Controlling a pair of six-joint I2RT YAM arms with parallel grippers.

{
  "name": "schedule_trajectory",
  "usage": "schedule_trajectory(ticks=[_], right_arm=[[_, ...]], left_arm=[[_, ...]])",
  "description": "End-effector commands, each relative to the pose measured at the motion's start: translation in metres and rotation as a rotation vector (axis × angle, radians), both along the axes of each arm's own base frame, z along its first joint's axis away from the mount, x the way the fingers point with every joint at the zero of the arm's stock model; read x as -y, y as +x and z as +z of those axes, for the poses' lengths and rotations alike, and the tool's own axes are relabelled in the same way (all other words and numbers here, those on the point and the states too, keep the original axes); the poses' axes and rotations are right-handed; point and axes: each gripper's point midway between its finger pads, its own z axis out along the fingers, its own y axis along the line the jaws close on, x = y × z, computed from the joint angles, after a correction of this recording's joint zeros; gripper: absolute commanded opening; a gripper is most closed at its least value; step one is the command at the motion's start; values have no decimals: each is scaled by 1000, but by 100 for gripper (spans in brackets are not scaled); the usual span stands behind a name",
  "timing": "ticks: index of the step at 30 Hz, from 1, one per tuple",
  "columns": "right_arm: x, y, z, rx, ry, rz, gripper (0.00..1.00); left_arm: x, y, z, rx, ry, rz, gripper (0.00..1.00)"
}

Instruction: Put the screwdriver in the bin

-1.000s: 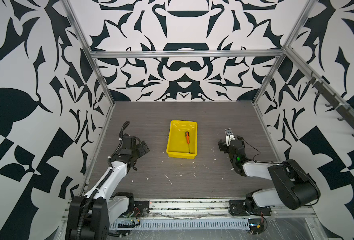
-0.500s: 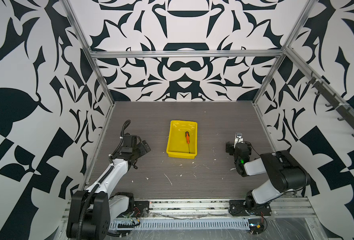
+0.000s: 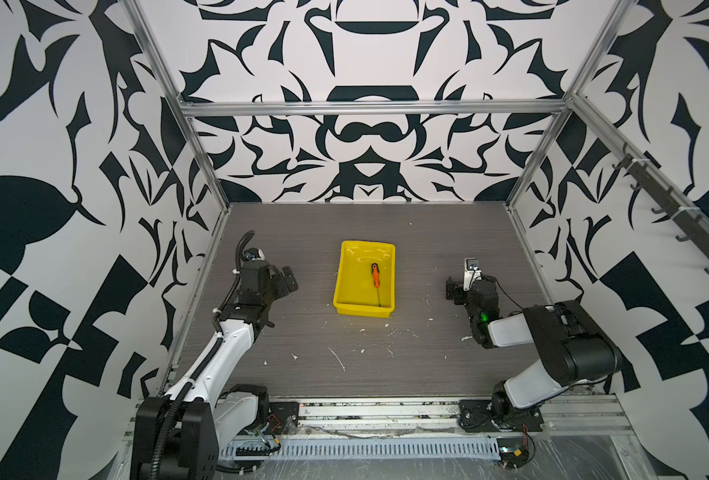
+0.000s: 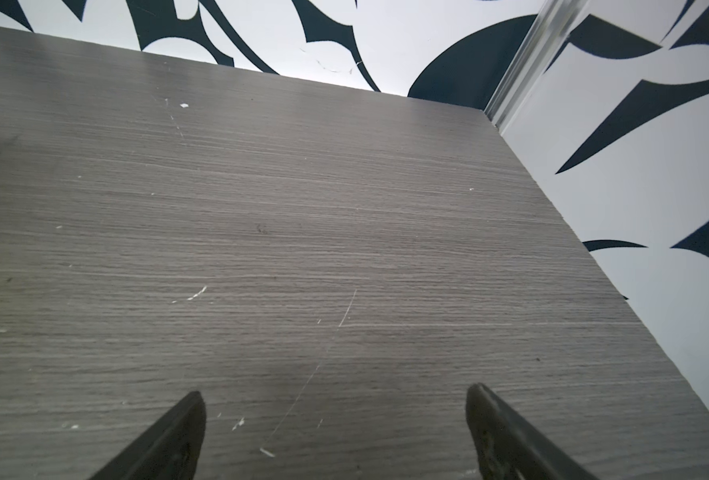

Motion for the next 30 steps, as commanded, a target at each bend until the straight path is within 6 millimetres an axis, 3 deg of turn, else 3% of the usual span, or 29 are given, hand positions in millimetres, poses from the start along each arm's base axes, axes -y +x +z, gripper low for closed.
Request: schedule_trajectory(ticks=[1,6,12,19,24,30], right_arm=[[-2,9,17,49,15,13,100],[-2,9,16,47,13,11,100],[-3,10,16,42,19,20,100],[1,11,15,31,28,9,100],[-4,12,14,27,43,41,100],[-4,12,14,26,45,40,100]], left_arm=[[-19,14,16,72,247,-17,100],[0,18,-2,99,263,-144,100],[-25,19,-12,138,336,-15,100],[-29,33,-14,209,317,8,100],[-31,41,-33,165,306,7,100],[-43,41,-36,191,299,39,100]])
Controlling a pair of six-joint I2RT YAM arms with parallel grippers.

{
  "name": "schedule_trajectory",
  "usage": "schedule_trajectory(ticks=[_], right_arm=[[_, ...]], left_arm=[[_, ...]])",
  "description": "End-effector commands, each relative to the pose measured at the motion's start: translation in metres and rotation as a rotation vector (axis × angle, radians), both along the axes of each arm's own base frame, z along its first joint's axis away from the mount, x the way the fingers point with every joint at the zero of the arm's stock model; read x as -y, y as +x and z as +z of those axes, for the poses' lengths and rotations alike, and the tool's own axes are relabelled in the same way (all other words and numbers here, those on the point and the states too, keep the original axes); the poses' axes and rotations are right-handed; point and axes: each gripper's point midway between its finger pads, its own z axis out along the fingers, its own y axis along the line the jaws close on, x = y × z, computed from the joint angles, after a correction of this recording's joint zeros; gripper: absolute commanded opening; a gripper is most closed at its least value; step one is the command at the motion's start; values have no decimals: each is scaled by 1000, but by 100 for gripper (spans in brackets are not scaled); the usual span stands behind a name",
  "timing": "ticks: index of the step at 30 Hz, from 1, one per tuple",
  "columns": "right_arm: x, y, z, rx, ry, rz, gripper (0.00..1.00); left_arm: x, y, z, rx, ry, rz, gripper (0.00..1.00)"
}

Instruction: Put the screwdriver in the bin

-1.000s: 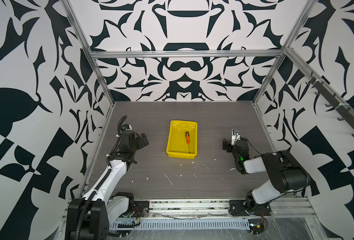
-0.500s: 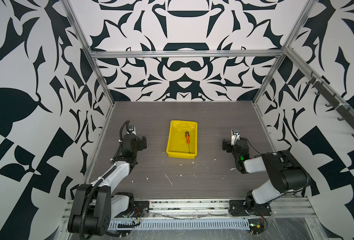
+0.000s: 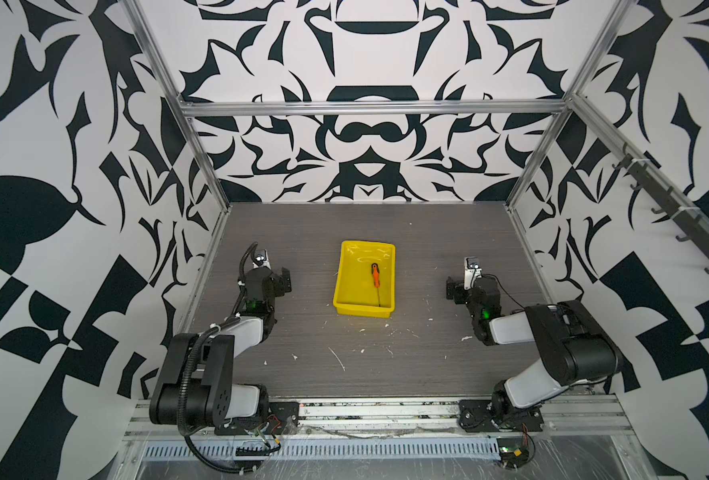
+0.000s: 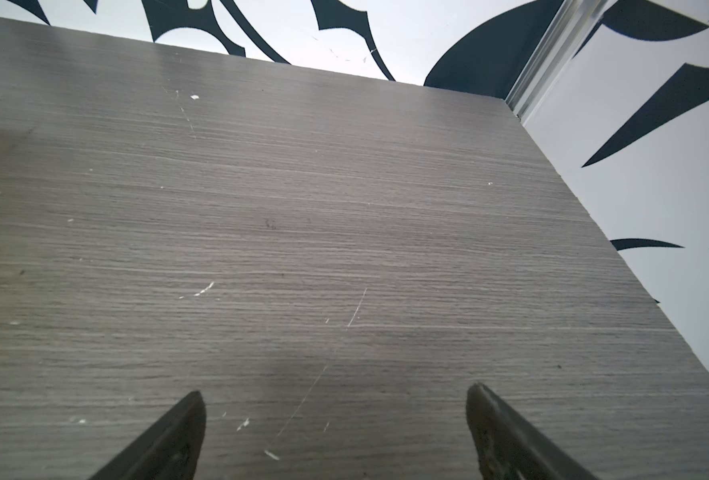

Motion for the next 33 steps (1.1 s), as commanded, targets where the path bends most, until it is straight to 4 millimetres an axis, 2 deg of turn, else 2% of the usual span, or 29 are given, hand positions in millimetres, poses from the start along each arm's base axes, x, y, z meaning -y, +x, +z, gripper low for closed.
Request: schedule_trajectory(ticks=[1,4,9,12,15,33], right_arm=[[-1,9,17,49,21,2,100],[-2,9,17,49,21,3,100],[-2,9,17,48,22,4,100],[-1,9,17,46,24,4,100],[-1,9,17,48,22,3,100],[0,10,16,43,36,-4,100]], left_arm=[[-5,7,10,66,-15,-2,100],[-1,9,3,91,-9,-42,100],[-28,6,-5,172,-5,109,100],[-34,9,-11,107,-25,141,100],[-38,10,-11,113,-54,135,100],[-38,10,-12,109,-57,137,100]])
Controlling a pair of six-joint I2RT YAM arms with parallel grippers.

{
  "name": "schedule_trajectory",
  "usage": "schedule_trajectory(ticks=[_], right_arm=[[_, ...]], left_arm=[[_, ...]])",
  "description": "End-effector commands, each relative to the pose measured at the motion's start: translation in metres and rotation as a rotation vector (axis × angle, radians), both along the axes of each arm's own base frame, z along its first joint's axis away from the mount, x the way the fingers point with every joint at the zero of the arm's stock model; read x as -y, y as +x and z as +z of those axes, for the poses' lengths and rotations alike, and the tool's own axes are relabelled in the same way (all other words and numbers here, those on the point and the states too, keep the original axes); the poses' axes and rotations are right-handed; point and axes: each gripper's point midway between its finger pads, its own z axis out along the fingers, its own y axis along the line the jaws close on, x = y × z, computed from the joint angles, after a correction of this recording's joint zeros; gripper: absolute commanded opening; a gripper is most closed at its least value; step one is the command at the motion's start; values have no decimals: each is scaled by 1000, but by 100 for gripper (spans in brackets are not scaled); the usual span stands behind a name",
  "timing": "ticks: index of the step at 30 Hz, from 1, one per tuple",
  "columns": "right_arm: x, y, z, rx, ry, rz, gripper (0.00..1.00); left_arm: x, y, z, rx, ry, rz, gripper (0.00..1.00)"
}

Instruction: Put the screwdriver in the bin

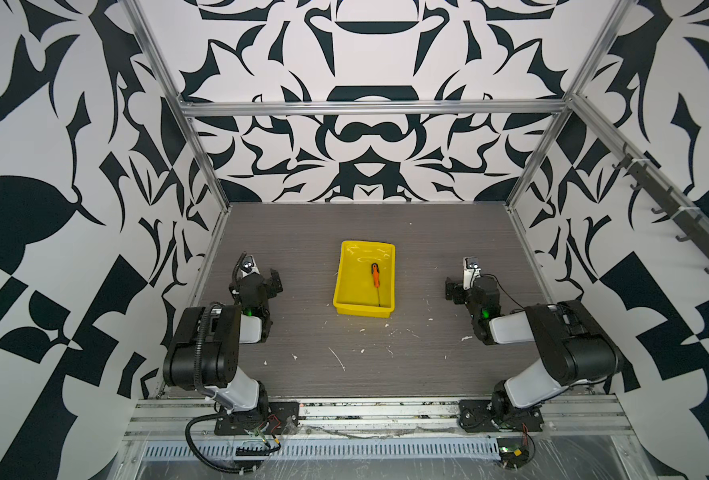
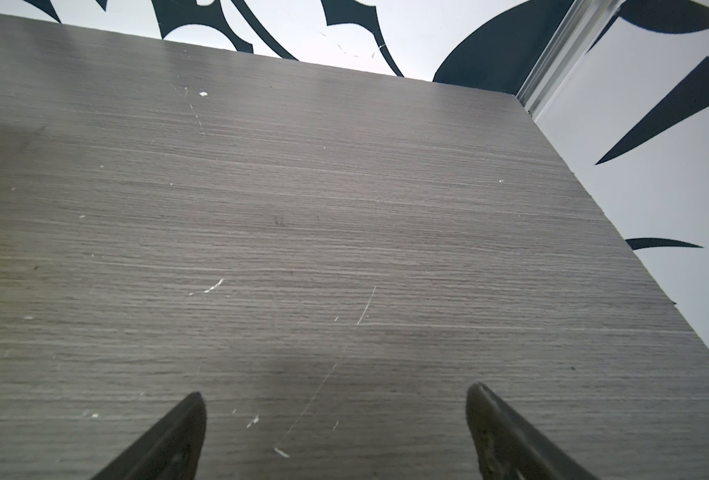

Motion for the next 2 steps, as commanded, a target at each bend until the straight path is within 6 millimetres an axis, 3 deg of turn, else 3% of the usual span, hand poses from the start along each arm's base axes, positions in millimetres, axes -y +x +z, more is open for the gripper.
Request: schedule_trajectory(ticks=[1,2], right_arm=[[1,9,18,57,22,-11,100],[2,9,18,57,21,-12,100]], left_arm=[[-2,5,14,49,-9,10,100],[-2,4,13,47,-10,11,100]])
